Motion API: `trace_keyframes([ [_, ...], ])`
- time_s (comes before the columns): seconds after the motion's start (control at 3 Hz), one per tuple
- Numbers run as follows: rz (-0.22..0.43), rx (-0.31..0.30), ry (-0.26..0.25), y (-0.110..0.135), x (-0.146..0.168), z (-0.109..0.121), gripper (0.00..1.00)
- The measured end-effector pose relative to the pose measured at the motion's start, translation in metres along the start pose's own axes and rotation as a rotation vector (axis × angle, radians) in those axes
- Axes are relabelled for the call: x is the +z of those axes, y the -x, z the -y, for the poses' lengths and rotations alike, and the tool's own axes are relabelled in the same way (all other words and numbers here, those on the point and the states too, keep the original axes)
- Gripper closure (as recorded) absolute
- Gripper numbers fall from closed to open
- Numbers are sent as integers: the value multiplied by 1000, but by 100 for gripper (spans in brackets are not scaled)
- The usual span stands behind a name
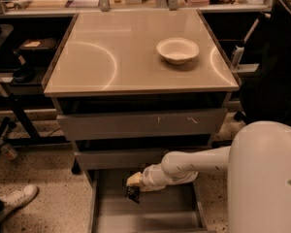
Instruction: Place rxbar chocolate into bottom drawer
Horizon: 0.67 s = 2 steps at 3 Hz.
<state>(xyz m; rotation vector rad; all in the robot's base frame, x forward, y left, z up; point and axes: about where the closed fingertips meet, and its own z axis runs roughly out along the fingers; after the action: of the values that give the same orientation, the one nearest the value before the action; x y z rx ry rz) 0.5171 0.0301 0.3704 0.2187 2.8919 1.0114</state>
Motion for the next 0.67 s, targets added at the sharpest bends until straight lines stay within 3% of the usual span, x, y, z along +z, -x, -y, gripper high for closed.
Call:
trace_keyframes([
  [0.67, -44, 136, -35, -7, 76, 54, 100],
])
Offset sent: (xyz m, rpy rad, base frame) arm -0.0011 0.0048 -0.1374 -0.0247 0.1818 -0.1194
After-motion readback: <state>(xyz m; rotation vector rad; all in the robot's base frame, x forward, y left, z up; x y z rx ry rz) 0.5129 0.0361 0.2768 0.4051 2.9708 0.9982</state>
